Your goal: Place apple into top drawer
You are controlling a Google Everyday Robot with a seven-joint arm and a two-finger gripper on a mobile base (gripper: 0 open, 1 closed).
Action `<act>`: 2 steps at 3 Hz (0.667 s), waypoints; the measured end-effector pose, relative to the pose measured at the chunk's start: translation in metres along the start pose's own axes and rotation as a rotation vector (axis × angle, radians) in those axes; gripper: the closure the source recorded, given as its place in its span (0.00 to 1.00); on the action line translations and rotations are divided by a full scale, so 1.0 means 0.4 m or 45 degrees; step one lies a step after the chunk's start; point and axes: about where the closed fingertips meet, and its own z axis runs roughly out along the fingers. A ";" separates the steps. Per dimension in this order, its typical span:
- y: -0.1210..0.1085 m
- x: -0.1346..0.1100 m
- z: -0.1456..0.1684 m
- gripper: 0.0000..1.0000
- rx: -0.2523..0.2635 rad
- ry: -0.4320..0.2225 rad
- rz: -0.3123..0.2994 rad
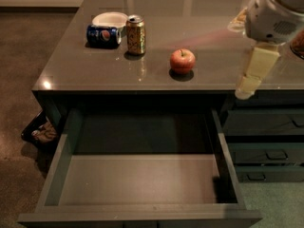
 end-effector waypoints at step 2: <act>-0.115 -0.054 0.042 0.00 0.009 -0.031 -0.093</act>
Offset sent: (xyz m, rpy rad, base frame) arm 0.0403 0.0126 -0.0021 -0.0041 -0.0044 0.0613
